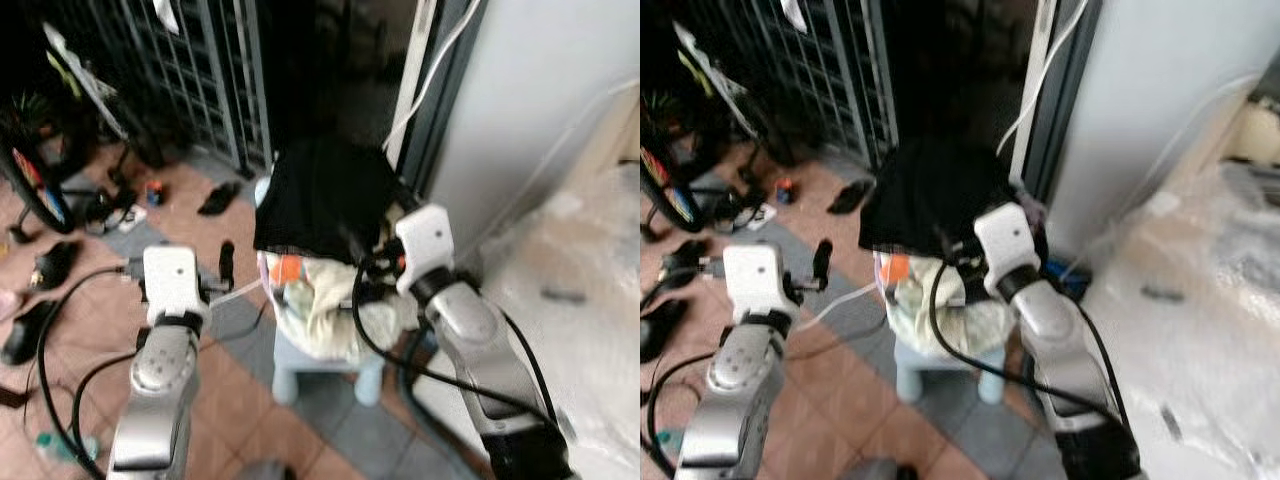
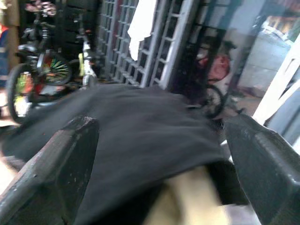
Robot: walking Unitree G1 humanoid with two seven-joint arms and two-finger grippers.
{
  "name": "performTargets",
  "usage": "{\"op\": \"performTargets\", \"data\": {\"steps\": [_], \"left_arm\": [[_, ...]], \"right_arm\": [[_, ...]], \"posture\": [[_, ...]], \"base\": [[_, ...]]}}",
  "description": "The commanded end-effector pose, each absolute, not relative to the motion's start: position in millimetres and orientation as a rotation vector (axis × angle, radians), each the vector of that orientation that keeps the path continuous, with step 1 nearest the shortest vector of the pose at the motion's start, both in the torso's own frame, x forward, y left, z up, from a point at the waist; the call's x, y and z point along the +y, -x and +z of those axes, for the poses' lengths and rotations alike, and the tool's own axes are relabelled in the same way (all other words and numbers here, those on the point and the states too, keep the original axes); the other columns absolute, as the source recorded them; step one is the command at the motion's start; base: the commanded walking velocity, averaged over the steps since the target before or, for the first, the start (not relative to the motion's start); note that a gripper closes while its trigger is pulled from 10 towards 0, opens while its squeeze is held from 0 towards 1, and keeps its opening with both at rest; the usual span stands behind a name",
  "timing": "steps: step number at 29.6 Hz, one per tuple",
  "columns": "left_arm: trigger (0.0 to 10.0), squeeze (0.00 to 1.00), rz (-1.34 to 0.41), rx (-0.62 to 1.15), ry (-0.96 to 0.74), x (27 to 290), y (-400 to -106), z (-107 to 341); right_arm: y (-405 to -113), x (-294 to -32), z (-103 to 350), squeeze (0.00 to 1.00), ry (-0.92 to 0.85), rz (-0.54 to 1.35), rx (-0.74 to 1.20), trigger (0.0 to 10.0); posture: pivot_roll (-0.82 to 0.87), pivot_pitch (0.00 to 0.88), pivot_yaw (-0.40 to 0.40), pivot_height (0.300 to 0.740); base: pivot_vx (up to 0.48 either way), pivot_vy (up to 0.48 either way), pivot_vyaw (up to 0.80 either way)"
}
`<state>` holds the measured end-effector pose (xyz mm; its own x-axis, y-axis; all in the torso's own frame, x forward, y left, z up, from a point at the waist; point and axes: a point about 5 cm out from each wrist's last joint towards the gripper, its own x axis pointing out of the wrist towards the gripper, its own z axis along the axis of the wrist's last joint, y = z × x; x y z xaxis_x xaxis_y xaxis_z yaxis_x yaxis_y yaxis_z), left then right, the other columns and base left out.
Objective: Clothes washing
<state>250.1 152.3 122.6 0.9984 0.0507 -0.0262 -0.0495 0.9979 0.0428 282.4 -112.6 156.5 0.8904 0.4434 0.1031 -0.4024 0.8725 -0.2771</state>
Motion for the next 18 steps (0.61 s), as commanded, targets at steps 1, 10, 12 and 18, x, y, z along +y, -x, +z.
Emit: {"op": "performTargets", "data": {"steps": [1,10,12,18], "left_arm": [[10.0,0.0,0.047,0.026,-0.052,151,-248,123],[10.0,0.0,0.04,0.019,-0.061,150,-250,126],[10.0,0.0,0.036,0.022,-0.063,149,-249,126],[10.0,0.0,0.013,0.019,-0.065,143,-249,127]], "right_arm": [[-288,-112,157,0.0,0.262,0.457,-0.173,10.0],[-312,-84,163,0.0,0.314,0.563,-0.183,10.0],[-316,-78,163,0.0,0.314,0.592,-0.17,10.0],[-330,-85,130,0.0,0.402,0.552,0.081,0.0]], "posture": [[-0.03,0.0,0.023,0.74],[0.0,0.0,0.021,0.74],[0.0,0.0,0.021,0.74],[0.02,0.0,-0.001,0.74]], "base": [[0.0,0.0,0.0],[0.0,0.0,0.0],[0.0,0.0,0.0],[0.0,0.0,0.0]]}}
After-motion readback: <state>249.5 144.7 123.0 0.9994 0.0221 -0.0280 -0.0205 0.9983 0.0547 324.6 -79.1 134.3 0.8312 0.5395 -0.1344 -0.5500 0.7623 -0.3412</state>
